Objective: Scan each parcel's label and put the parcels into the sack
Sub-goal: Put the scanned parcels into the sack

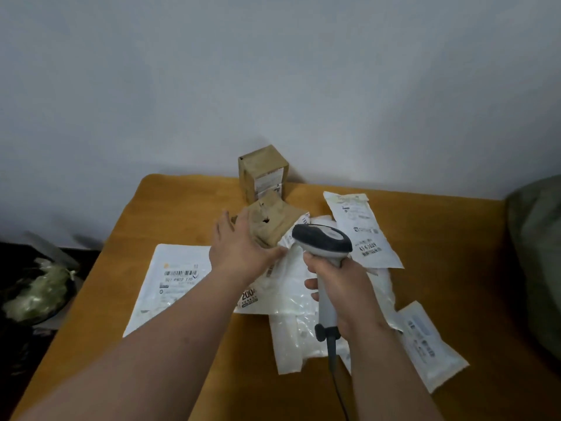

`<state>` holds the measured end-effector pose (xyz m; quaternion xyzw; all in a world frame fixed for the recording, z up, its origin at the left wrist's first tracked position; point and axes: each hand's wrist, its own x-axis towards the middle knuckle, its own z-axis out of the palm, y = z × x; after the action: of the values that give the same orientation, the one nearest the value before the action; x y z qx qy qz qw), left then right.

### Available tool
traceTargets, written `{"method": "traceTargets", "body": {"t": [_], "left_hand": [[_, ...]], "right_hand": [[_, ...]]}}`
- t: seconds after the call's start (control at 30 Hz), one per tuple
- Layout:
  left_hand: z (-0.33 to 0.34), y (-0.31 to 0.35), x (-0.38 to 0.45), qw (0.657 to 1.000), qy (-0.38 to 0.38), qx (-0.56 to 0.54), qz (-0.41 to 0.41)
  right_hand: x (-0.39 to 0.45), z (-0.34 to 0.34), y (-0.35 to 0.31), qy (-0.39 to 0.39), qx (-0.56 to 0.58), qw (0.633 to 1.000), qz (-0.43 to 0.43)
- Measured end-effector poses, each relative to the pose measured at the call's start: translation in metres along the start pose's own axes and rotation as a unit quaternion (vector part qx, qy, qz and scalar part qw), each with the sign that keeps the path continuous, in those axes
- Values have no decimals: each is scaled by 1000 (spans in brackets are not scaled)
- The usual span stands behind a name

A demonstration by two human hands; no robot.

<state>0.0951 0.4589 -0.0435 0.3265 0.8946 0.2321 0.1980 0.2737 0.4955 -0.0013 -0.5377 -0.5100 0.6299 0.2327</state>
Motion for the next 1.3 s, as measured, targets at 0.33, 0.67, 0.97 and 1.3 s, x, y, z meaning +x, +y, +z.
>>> {"method": "traceTargets", "body": {"t": [0.33, 0.67, 0.97, 1.3], "left_hand": [[24, -10, 44, 996, -26, 60, 55], [-22, -19, -42, 800, -138, -569, -128], [-54, -8, -171, 755, -76, -645, -94], [-63, 19, -275, 766, -2, -642, -24]], "right_hand": [[12, 12, 26, 74, 16, 996, 40], [-40, -4, -3, 17, 82, 996, 8], [-143, -47, -35, -108, 34, 990, -85], [-235, -98, -46, -136, 17, 979, -150]]}}
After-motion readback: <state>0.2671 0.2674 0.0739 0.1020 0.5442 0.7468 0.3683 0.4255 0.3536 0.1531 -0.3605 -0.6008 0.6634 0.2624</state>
